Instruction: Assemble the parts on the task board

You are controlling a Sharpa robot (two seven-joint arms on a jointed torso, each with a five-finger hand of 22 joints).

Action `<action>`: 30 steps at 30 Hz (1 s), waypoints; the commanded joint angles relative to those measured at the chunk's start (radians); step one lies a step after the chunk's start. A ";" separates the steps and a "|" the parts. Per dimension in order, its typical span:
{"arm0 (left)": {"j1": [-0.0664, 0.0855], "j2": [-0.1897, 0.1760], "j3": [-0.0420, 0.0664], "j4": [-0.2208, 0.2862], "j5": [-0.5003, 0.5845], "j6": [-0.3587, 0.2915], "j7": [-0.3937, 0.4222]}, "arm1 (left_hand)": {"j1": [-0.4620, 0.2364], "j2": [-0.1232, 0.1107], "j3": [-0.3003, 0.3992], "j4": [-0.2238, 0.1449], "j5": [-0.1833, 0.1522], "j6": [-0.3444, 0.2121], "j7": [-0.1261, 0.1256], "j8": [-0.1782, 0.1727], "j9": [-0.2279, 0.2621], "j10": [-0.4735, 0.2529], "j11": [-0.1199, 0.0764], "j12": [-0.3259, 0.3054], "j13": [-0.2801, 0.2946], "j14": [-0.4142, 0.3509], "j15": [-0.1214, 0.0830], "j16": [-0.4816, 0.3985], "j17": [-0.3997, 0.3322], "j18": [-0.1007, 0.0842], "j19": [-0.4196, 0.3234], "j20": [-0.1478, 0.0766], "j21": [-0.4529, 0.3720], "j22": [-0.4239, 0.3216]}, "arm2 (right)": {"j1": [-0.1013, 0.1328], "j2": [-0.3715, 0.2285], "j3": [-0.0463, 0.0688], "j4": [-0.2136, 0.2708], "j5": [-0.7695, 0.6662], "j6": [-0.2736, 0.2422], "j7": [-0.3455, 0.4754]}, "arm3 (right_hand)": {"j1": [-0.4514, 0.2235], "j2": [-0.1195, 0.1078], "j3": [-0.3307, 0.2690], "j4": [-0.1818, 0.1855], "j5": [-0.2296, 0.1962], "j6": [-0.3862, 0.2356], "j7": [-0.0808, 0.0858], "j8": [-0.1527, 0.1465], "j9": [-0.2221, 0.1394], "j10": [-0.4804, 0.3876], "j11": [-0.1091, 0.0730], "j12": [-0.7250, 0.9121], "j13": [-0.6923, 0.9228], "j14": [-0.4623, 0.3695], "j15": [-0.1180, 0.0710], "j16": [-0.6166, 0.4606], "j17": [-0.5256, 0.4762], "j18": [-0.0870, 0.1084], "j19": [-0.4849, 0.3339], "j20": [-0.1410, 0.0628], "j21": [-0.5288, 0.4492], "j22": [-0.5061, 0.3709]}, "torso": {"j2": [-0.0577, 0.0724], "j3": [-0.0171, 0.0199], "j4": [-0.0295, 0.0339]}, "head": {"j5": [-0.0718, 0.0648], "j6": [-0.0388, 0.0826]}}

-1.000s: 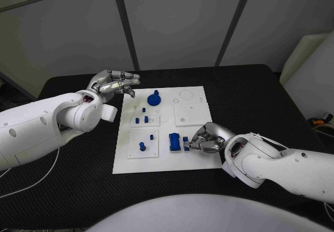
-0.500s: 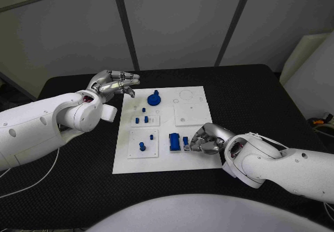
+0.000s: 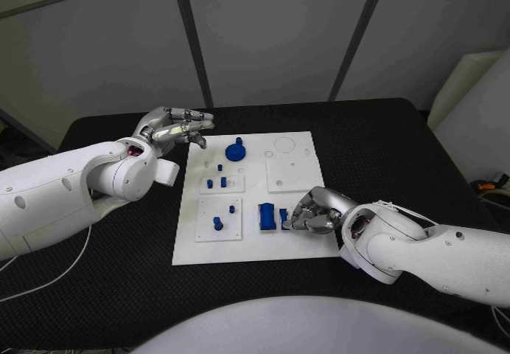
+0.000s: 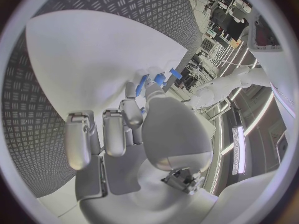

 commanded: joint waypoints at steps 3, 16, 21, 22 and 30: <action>0.001 0.000 0.001 0.001 0.002 0.006 0.005 | -0.001 0.010 -0.004 -0.001 -0.001 -0.006 0.000 0.005 0.000 -0.007 -0.003 0.005 0.000 0.000 0.002 -0.004 -0.002 -0.011 0.001 0.003 -0.005 -0.001 | 0.001 0.009 0.000 -0.016 0.004 0.000 0.017 | -0.001 0.011 -0.001 0.006 -0.006 0.007 0.000 0.007 0.001 0.010 -0.001 0.005 0.002 0.069 -0.004 -0.002 0.081 -0.007 0.102 -0.004 0.007 0.263 | 0.000 0.0001 -0.0013 | 0.001 0.000; 0.001 -0.002 0.001 0.003 0.002 0.005 0.006 | -0.001 0.010 -0.004 -0.001 -0.001 -0.006 0.000 0.005 0.000 -0.007 -0.003 0.005 0.000 0.000 0.002 -0.004 -0.002 -0.011 0.001 0.003 -0.005 -0.001 | 0.001 0.008 0.012 -0.019 0.040 -0.030 0.099 | 0.015 0.009 -0.032 0.004 -0.055 0.002 0.002 0.008 0.001 0.009 0.000 0.000 0.000 0.068 -0.004 -0.004 0.079 -0.007 0.102 -0.005 0.007 0.263 | -0.001 0.0001 -0.0017 | 0.001 0.000; 0.001 -0.004 0.001 0.005 0.002 0.003 0.010 | -0.003 0.010 -0.006 0.000 -0.001 -0.006 0.000 0.005 0.000 -0.007 -0.003 0.006 0.000 0.000 0.003 -0.004 -0.002 -0.011 0.000 0.003 -0.006 -0.001 | 0.001 -0.012 0.042 -0.019 0.170 -0.073 0.230 | 0.002 0.004 -0.067 0.026 0.008 -0.024 0.011 -0.009 -0.007 -0.013 0.009 -0.043 -0.025 0.059 0.002 -0.031 0.045 -0.001 0.085 0.000 -0.013 0.249 | -0.004 -0.0017 -0.0021 | -0.003 0.003; 0.001 -0.005 0.001 0.006 0.002 0.004 0.012 | -0.004 0.010 -0.007 0.002 -0.001 -0.006 -0.001 0.005 0.000 -0.007 -0.003 0.007 0.000 0.000 0.003 -0.004 -0.003 -0.011 0.000 0.004 -0.006 -0.002 | 0.002 -0.014 0.046 -0.023 0.208 -0.077 0.260 | 0.007 0.007 -0.070 0.026 0.016 -0.031 0.015 -0.014 -0.009 -0.031 0.011 -0.081 -0.048 0.053 0.005 -0.051 0.021 0.005 0.070 0.002 -0.031 0.237 | -0.004 -0.0025 -0.0020 | -0.004 0.005; 0.001 0.002 0.001 -0.013 0.063 0.009 0.051 | -0.030 0.008 -0.032 0.018 -0.001 -0.006 -0.007 0.012 0.000 -0.002 -0.005 0.029 0.002 -0.034 0.006 -0.030 -0.022 -0.012 -0.027 0.011 -0.035 -0.021 | 0.044 0.009 0.065 -0.159 0.656 -0.060 0.569 | 0.125 0.044 -0.071 -0.004 0.031 -0.107 0.060 -0.081 -0.042 -0.304 0.054 -0.574 -0.373 -0.134 0.041 -0.550 -0.471 0.118 -0.271 0.033 -0.484 -0.070 | -0.023 -0.0126 -0.0120 | -0.010 0.036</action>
